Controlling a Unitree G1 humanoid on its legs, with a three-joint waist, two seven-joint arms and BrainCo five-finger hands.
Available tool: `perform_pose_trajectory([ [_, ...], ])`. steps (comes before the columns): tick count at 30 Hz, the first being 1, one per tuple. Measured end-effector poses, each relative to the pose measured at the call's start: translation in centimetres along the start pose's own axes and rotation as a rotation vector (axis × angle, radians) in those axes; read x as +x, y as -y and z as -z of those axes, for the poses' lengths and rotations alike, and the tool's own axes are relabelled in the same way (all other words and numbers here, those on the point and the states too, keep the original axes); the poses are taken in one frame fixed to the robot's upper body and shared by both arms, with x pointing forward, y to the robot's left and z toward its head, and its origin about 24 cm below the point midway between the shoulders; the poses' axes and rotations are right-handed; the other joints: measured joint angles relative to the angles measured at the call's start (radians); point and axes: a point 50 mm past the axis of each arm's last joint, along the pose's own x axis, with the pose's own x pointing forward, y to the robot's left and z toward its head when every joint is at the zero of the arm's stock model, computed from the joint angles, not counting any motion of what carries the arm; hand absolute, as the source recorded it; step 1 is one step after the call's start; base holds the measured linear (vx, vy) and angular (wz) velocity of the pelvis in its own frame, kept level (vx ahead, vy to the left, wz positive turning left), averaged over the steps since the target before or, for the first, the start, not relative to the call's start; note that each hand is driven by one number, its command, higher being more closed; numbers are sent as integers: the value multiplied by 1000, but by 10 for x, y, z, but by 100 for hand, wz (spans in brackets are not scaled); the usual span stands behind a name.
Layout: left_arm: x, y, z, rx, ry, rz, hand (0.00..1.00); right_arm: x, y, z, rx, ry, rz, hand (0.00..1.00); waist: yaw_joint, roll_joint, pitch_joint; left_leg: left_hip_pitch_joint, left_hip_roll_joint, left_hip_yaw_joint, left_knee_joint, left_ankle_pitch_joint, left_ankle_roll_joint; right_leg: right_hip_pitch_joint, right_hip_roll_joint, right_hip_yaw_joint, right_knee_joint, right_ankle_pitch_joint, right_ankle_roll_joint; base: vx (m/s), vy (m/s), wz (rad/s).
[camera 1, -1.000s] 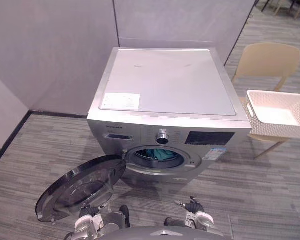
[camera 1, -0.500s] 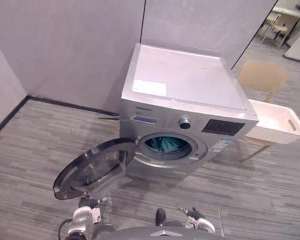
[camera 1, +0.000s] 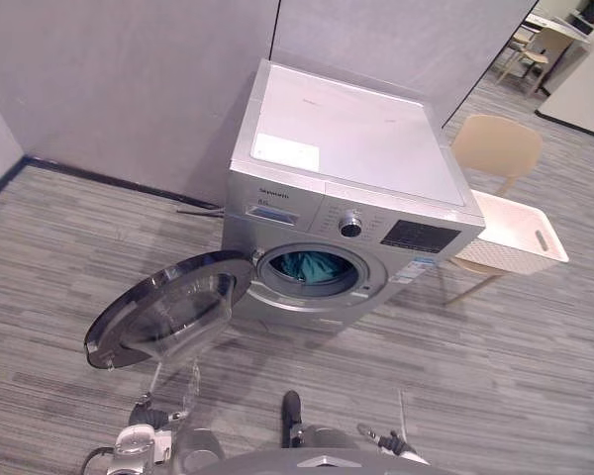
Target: Pick up the laundry basket with both hands and put the clothes into the washing machine.
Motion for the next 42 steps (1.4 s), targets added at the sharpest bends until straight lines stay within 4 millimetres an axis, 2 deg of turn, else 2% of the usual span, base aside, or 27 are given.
perform_pose_trajectory([
  [1, 1, -6, -1, 4, -1, -15, 0, -2, 2, 7, 4, -6, 5, 0, 0, 0, 0, 8, 15, -26, -27, 22, -8, -4, -10, -2, 198, -57, -16, -85, 83, 38],
  [2, 1, -9, 0, 5, -4, -22, 0, -3, 1, 8, 7, -7, 3, 0, 8, -3, 0, 15, 18, -38, -54, 42, -11, 15, -30, 12, 302, -46, -29, -63, 56, 40],
  [3, 1, -9, 1, 2, -7, -23, 0, -3, 0, 9, 11, -9, 0, 0, 17, -7, 0, 16, 13, -40, -69, 51, -11, 30, -39, 23, 319, -30, -38, -74, 17, 23],
  [4, 1, -13, 1, -20, -14, -37, 0, -3, -9, 9, 25, -7, -22, 0, 22, -19, 2, 24, -13, -40, -144, 101, -17, 27, -53, 19, 287, -15, -39, -56, -7, 11],
  [7, 0, -1, 4, -92, -30, -25, 0, -2, -6, 7, 39, -4, -8, 0, 13, -9, 7, 85, -52, -32, -324, 219, -15, 56, -65, 26, 175, 2, -47, 1, -30, 18],
  [8, -1, 1, 3, -116, -29, -27, 0, -2, -5, 7, 45, -5, -5, 0, 13, -7, 8, 86, -54, -31, -340, 231, -17, 75, -65, 26, 132, 2, -47, 2, -30, -9],
  [9, -1, 1, 0, -171, -19, -39, 0, -3, -4, 10, 65, -20, 4, 0, 19, -7, 7, 81, -66, -20, -369, 254, -18, 116, -66, 28, 15, 2, -47, -19, -25, -19],
  [11, -1, 1, -5, -205, 3, -53, 0, -3, -4, 12, 70, -30, 5, 0, 27, -22, 1, 79, -76, -1, -393, 271, -17, 135, -69, 46, -72, 7, -55, -32, -29, -36],
  [13, -2, 2, -16, -239, 55, -58, 0, -3, -4, 13, 69, -32, 8, 0, 25, -21, 2, 82, -87, 11, -427, 295, -19, 135, -72, 55, -113, 12, -61, -61, -40, -25],
  [16, -10, 6, -51, -289, 228, -39, 0, -3, -2, 11, 49, -23, 14, 0, 19, -18, 4, 97, -92, 5, -505, 342, -32, 134, -72, 52, -129, 2, -74, -108, -67, 7],
  [18, -24, 11, -79, -327, 391, -17, 0, -3, 0, 12, 49, -22, 17, 0, 19, -20, 1, 97, -102, -9, -557, 371, -35, 134, -76, 49, -143, -32, -96, -131, -54, 14],
  [19, -27, 10, -84, -334, 421, -17, 0, -4, 0, 14, 50, -25, 19, 0, 19, -24, -1, 96, -108, -13, -566, 376, -38, 134, -82, 48, -148, -48, -95, -103, -50, 10],
  [22, -43, 3, -97, -363, 529, -29, 0, -6, 5, 22, 48, -42, 31, 0, 17, -54, -21, 92, -156, -18, -598, 412, -50, 134, -127, 48, -161, -196, -87, -71, -96, 8],
  [23, -45, -1, -100, -376, 546, -45, 0, -7, 7, 26, 51, -50, 37, 0, 16, -64, -29, 92, -169, -20, -603, 424, -55, 130, -144, 45, -167, -238, -36, -85, -184, 18],
  [24, -46, -1, -101, -402, 549, -62, 0, -7, 17, 24, 41, -43, 61, 0, 13, -34, -25, 85, -156, -32, -603, 440, -50, 123, -128, 33, -159, -251, -40, -66, -159, 16],
  [27, -45, -13, -105, -420, 560, -133, 0, -8, 27, 25, 30, -49, 83, 0, 9, -6, -26, 62, -137, -38, -599, 452, -66, 112, -113, 19, -170, -241, -36, -44, -89, 6],
  [28, -44, -22, -116, -437, 590, -176, 0, -9, 29, 28, 32, -55, 88, 0, 11, -5, -24, 49, -134, -38, -597, 453, -68, 106, -107, 18, -184, -227, -28, -17, -34, 1],
  [30, -45, -45, -154, -439, 691, -256, 0, -9, 25, 27, 26, -51, 75, 0, 14, -24, -12, 16, -133, -36, -596, 460, -73, 91, -105, 18, -213, -199, -25, 0, 0, 0],
  [31, -45, -52, -164, -432, 718, -272, 0, -9, 22, 27, 17, -50, 64, 0, 14, -36, -5, 7, -134, -35, -596, 461, -72, 85, -107, 19, -221, -192, -22, -23, 5, -4],
  [33, -46, -82, -208, -464, 800, -338, 0, -9, 8, 25, 19, -32, 25, 0, 11, -88, 18, -33, -139, -31, -596, 473, -63, 57, -112, 21, -246, -156, -15, -27, 15, -5],
  [34, -47, -88, -218, -474, 816, -351, 0, -9, 5, 26, 20, -32, 18, 0, 8, -96, 24, -41, -140, -31, -596, 474, -62, 54, -114, 21, -255, -145, -2, -14, 24, -9],
  [35, -51, -100, -239, -486, 850, -374, 0, -9, 2, 26, 14, -31, 8, 0, 7, -104, 26, -60, -136, -27, -596, 475, -61, 39, -111, 25, -270, -108, 21, -8, 25, -12],
  [36, -54, -106, -249, -491, 871, -383, 0, -9, 2, 24, 3, -26, 4, 0, 8, -108, 23, -68, -130, -25, -596, 476, -60, 28, -105, 26, -273, -84, 30, -22, 36, -28],
  [38, -74, -127, -287, -510, 974, -421, 0, -8, 2, 18, -35, -2, -11, 0, 14, -97, 32, -98, -97, -21, -596, 466, -60, -18, -69, 57, -278, 12, 24, -50, 53, -38],
  [39, -88, -139, -310, -521, 1034, -446, 0, -8, 0, 14, -56, 18, -23, 0, 13, -97, 35, -116, -82, -20, -596, 470, -58, -39, -53, 67, -285, 62, 15, -66, 59, -30],
  [40, -95, -144, -320, -525, 1057, -455, 0, -8, 0, 13, -63, 21, -26, 0, 14, -97, 36, -122, -76, -20, -596, 474, -58, -46, -46, 71, -290, 86, 11, -71, 74, -18],
  [42, -119, -155, -360, -529, 1133, -466, 0, -9, -5, 8, -93, 51, -50, 0, 9, -99, 56, -130, -67, -23, -595, 481, -47, -49, -35, 74, -304, 137, -19, -68, 97, -4],
])
